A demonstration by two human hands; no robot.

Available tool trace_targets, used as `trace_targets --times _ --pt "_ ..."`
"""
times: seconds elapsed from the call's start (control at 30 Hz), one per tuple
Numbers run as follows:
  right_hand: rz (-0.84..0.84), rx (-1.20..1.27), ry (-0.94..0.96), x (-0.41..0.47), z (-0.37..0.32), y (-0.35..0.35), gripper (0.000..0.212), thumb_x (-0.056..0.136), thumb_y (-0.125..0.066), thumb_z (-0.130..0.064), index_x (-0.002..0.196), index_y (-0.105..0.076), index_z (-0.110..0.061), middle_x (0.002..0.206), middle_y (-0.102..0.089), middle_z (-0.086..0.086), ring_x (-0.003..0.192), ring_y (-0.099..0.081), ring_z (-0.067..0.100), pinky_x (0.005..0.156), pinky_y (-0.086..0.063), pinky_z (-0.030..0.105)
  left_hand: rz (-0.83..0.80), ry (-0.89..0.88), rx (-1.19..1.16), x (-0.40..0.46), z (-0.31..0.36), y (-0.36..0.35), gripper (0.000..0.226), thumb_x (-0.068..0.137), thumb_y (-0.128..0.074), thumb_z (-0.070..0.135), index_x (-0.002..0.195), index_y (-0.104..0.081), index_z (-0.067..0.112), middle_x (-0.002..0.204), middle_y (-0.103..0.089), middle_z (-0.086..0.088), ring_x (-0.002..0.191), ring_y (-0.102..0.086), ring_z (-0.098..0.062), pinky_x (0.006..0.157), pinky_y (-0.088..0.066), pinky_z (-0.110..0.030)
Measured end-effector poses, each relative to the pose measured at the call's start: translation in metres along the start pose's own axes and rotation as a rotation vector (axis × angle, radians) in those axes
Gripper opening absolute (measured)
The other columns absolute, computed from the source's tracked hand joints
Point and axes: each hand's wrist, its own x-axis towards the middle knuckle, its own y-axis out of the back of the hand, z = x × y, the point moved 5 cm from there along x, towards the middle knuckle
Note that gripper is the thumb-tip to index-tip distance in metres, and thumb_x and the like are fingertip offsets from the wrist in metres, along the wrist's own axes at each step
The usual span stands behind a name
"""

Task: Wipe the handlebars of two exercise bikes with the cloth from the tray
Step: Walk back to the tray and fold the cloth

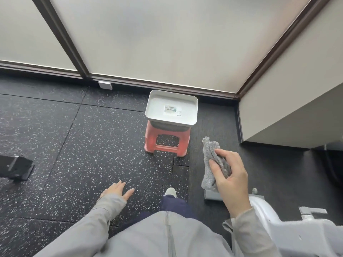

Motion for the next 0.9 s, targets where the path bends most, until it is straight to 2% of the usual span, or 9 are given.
trace_targets --times 0.17,0.33,0.6,0.8,0.9 --pt "-0.033 0.024 -0.011 0.066 0.009 0.006 0.025 0.082 -0.068 -0.005 0.102 -0.064 -0.020 0.101 -0.060 0.001 0.096 -0.056 0.005 0.088 -0.043 0.018 0.028 -0.025 0.015 0.031 0.049 0.049 0.064 0.093 -0.029 0.057 0.146 -0.020 0.022 0.158 -0.010 0.003 0.144 -0.013 -0.014 0.119 -0.013 -0.037" --pt "-0.032 0.057 -0.001 0.115 0.004 -0.010 0.029 0.082 -0.067 -0.005 0.101 -0.062 -0.026 0.101 -0.059 -0.005 0.095 -0.056 0.001 0.086 -0.041 0.009 0.026 0.008 0.000 0.061 0.059 0.085 0.064 0.092 -0.028 0.059 0.145 -0.020 0.024 0.158 -0.010 0.004 0.144 -0.013 -0.014 0.119 -0.013 -0.037" --pt "0.013 0.040 -0.033 0.193 -0.012 -0.060 0.028 0.084 -0.067 -0.008 0.104 -0.061 -0.027 0.104 -0.057 -0.011 0.098 -0.055 0.000 0.089 -0.044 0.017 -0.009 -0.018 0.029 0.129 0.063 0.156 0.063 0.093 -0.028 0.057 0.145 -0.021 0.022 0.157 -0.014 0.004 0.144 -0.015 -0.014 0.118 -0.016 -0.035" --pt "0.057 0.012 -0.043 0.238 -0.025 -0.100 0.030 0.083 -0.067 -0.006 0.103 -0.059 -0.027 0.103 -0.056 -0.012 0.099 -0.054 -0.004 0.089 -0.040 0.008 -0.009 -0.077 0.015 0.176 0.062 0.213 0.061 0.094 -0.030 0.053 0.144 -0.024 0.020 0.155 -0.021 0.002 0.142 -0.021 -0.017 0.117 -0.020 -0.035" --pt "0.058 0.002 -0.042 0.253 -0.029 -0.113 0.031 0.083 -0.067 -0.005 0.103 -0.059 -0.027 0.103 -0.056 -0.011 0.099 -0.053 -0.003 0.089 -0.039 0.009 -0.005 -0.076 0.007 0.189 0.064 0.232 0.060 0.094 -0.031 0.053 0.144 -0.025 0.021 0.154 -0.023 0.002 0.141 -0.024 -0.018 0.116 -0.023 -0.036"
